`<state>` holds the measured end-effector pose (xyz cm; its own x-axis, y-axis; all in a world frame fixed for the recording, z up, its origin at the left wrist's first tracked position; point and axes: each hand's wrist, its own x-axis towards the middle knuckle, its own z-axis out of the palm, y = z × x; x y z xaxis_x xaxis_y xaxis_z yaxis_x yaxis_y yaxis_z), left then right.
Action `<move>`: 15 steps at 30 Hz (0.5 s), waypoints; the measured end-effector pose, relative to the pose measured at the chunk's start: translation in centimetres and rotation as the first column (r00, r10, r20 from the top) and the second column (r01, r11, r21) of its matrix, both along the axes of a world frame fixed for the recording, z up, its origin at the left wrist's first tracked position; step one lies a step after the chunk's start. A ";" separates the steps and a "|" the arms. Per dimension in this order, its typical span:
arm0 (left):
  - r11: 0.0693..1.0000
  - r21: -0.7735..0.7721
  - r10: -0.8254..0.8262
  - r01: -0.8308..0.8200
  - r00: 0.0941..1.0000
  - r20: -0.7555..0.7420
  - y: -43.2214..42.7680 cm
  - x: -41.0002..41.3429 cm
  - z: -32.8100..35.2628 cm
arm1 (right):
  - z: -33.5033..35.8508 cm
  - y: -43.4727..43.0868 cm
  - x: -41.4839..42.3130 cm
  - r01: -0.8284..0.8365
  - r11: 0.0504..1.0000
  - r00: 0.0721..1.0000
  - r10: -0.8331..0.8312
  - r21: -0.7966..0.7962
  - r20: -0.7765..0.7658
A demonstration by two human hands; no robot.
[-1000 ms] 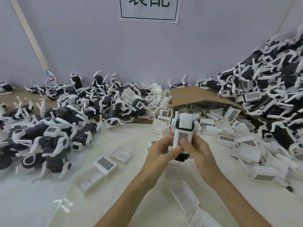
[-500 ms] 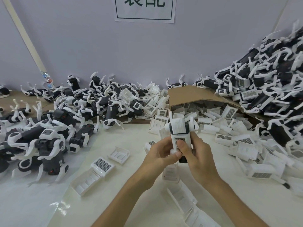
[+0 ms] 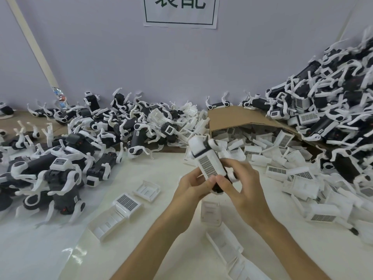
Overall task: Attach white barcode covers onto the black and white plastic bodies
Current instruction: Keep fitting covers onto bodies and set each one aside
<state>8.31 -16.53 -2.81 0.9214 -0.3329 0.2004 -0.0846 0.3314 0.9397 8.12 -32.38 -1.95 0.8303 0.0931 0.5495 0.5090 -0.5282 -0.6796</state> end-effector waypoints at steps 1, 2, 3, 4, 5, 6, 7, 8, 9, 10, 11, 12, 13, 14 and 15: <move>1.000 -0.027 0.008 -0.008 1.000 -0.009 0.2 0.1 0.0 | -0.1 0.0 0.0 0.012 1.000 1.000 -0.012 -0.016 0.016; 0.999 -0.037 0.017 -0.017 1.000 -0.009 0.3 0.2 0.1 | -0.1 0.1 0.0 0.015 1.000 1.000 -0.014 -0.024 0.023; 0.999 -0.037 0.022 -0.022 1.000 -0.003 0.3 0.2 0.0 | -0.2 0.1 -0.1 0.015 1.000 1.000 -0.014 -0.026 0.023; 0.999 -0.032 0.021 -0.021 1.000 0.006 0.3 0.2 0.0 | -0.3 0.1 -0.1 0.013 1.000 1.000 -0.013 -0.026 0.017; 1.000 -0.025 0.017 -0.016 1.000 0.016 0.2 0.1 0.0 | -0.3 0.2 -0.1 0.010 1.000 1.000 -0.010 -0.023 0.006; 1.000 -0.017 0.010 -0.010 1.000 0.027 0.1 0.1 0.0 | -0.2 0.2 -0.1 0.011 1.000 1.000 -0.011 -0.017 -0.007; 1.000 -0.014 0.002 -0.002 0.999 0.036 -0.1 0.0 0.0 | -0.2 0.2 -0.1 0.015 1.000 1.000 -0.015 -0.008 -0.014; 1.000 -0.015 -0.004 0.005 0.999 0.040 -0.2 -0.1 0.0 | -0.1 0.2 0.0 0.020 1.000 1.000 -0.020 -0.001 -0.013; 1.000 -0.018 -0.005 0.006 0.999 0.040 -0.3 -0.2 0.0 | -0.1 0.2 0.0 0.020 1.000 1.000 -0.020 -0.002 -0.010; 1.000 -0.020 0.000 0.001 0.999 0.039 -0.3 -0.2 0.0 | 0.0 0.2 0.0 0.011 1.000 1.000 -0.011 -0.013 -0.006; 1.000 -0.019 0.008 -0.008 0.999 0.040 -0.3 -0.2 0.1 | 0.1 0.2 0.1 -0.004 1.000 1.000 0.004 -0.023 -0.005; 1.000 -0.017 0.016 -0.015 0.999 0.043 -0.3 -0.2 0.0 | 0.2 0.2 0.1 -0.018 1.000 1.000 0.018 -0.025 -0.006; 1.000 -0.012 0.021 -0.020 0.999 0.047 -0.3 -0.2 0.0 | 0.3 0.2 0.1 -0.026 0.999 1.000 0.026 -0.025 -0.001; 1.000 -0.006 0.025 -0.025 0.998 0.050 -0.3 -0.2 0.0 | 0.3 0.2 0.1 -0.027 0.999 1.000 0.028 -0.025 0.012; 1.000 0.001 0.030 -0.030 0.998 0.053 -0.3 -0.2 0.0 | 0.4 0.1 0.0 -0.025 0.999 0.999 0.026 -0.026 0.031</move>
